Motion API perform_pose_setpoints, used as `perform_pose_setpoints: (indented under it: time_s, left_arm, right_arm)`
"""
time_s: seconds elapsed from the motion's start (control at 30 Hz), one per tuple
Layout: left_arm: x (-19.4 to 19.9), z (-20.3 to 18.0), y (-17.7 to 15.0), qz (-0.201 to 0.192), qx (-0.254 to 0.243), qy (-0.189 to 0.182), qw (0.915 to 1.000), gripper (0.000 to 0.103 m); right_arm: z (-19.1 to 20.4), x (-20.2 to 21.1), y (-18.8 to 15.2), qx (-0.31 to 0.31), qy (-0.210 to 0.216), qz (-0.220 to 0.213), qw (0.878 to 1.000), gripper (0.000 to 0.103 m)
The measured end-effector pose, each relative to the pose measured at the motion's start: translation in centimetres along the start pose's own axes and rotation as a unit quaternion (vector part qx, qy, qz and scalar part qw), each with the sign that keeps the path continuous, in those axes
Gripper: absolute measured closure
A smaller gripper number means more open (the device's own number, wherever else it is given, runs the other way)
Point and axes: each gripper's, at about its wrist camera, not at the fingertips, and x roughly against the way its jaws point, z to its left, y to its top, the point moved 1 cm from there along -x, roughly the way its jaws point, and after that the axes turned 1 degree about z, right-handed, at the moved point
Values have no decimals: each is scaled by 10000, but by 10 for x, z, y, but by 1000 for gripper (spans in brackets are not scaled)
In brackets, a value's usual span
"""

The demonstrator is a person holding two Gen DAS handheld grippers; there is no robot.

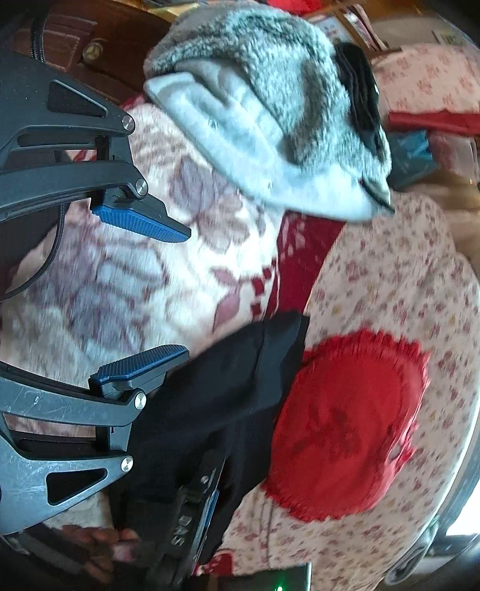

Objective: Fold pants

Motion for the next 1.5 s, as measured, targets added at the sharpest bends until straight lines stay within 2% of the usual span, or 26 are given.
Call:
perform_pose_setpoints:
  time_s: [0.13,0.17,0.2,0.27,0.33,0.4,0.47,0.5,0.63,0.73,0.77,0.83,0.9,0.93,0.97,1.0,1.13,1.2,1.23,1.27,1.3,1.37,1.4,1.47,1.5]
  left_arm:
    - [2,25,3,-19,197,128,9997,45]
    - [3,31,4,-26,246,146,9996,45]
    - [6,38,5,-42,313,162,9994,45]
    - [13,49,7,-89,413,193,9989,45]
    - [22,59,11,-182,511,230,9983,45]
    - [32,68,15,-334,602,318,9971,45]
    - [39,74,19,-445,658,422,9959,45]
    - [41,76,20,-492,694,450,9954,45]
    - [36,74,21,-403,751,406,9955,45]
    - [27,63,21,-282,645,313,9970,45]
    - [24,57,20,-264,590,263,9976,45]
    - [19,46,19,-245,499,217,9982,45]
    - [9,35,19,-160,416,136,9989,45]
    - [5,31,18,-115,401,94,9991,45]
    - [-1,25,17,-49,386,38,9992,45]
    - [-7,19,17,21,371,-18,9993,45]
    - [-20,-2,14,263,262,-142,9992,45]
    - [-19,-9,12,269,187,-153,9993,45]
    - [-18,-11,12,250,138,-131,9995,45]
    - [-16,-13,12,226,96,-100,9996,45]
    - [-16,-13,11,209,81,-68,9997,45]
    - [-16,-10,12,229,110,-45,9997,45]
    - [-17,-9,11,257,152,-51,9995,45]
    - [-18,-5,10,285,247,-81,9993,45]
    - [-18,-5,10,292,268,-96,9992,45]
  right_arm:
    - [17,-35,11,156,261,188,9994,30]
    - [23,-47,13,237,471,260,9983,40]
    - [27,-55,14,232,592,350,9974,57]
    - [31,-65,14,101,770,489,9958,76]
    - [49,-61,12,234,1060,351,9935,79]
    - [80,-55,7,631,1257,287,9896,80]
    - [108,-62,-2,794,1578,435,9833,79]
    - [114,-69,-6,780,1606,530,9825,77]
    - [124,-100,-34,744,1544,1144,9785,75]
    - [115,-77,-37,737,1640,1108,9774,75]
    - [108,-60,-37,703,1563,1029,9798,76]
    - [89,-22,-37,731,1053,544,9903,71]
    - [62,12,-45,737,69,21,9973,49]
    - [51,23,-50,700,-372,-117,9968,46]
    - [32,32,-58,588,-990,-183,9932,44]
    - [19,34,-64,450,-1267,-144,9908,44]
    - [-16,13,-78,-213,-1499,233,9882,44]
    - [-19,0,-82,-119,-1537,227,9878,43]
    - [-15,-3,-84,180,-1627,76,9865,44]
    - [-15,-1,-82,293,-1628,19,9862,50]
    - [-17,3,-81,307,-1568,-5,9871,72]
    - [-36,22,-76,-6,-1152,-71,9933,92]
    - [-48,38,-74,-213,-1074,-201,9938,94]
    - [-71,71,-73,-393,-1220,-485,9906,102]
    - [-86,94,-74,-593,-1240,-678,9882,102]
